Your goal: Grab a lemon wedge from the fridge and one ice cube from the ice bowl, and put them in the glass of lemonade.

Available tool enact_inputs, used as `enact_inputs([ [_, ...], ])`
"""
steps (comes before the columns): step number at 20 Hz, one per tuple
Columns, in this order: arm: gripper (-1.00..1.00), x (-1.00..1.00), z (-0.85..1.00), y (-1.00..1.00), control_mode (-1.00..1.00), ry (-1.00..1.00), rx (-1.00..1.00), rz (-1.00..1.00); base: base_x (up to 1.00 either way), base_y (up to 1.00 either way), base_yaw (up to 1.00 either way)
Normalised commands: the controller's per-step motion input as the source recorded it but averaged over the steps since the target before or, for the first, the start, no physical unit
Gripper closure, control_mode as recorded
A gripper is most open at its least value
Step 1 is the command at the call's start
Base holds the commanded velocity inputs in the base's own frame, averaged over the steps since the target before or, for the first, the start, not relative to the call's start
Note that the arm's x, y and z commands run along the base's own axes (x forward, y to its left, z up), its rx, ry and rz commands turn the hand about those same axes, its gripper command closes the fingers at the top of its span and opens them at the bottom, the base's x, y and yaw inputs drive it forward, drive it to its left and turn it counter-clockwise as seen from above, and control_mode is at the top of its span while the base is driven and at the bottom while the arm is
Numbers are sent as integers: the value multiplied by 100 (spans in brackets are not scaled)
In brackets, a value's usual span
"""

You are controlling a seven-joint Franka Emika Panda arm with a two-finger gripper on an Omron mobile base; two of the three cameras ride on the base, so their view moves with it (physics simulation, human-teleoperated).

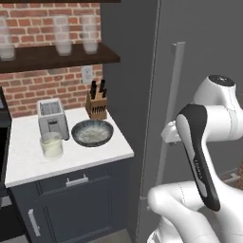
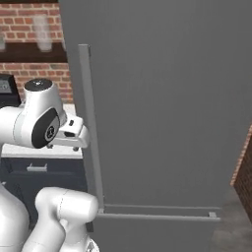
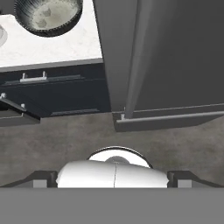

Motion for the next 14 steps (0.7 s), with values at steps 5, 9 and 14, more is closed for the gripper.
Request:
enact_inputs([
  [5, -100, 0, 0, 0, 100, 0, 0, 0, 0, 3, -21],
  [9, -100, 0, 0, 0, 100, 0, 0, 0, -30, -34, -10],
  [14, -100, 0, 0, 0, 100, 0, 0, 0, -68, -14, -4],
])
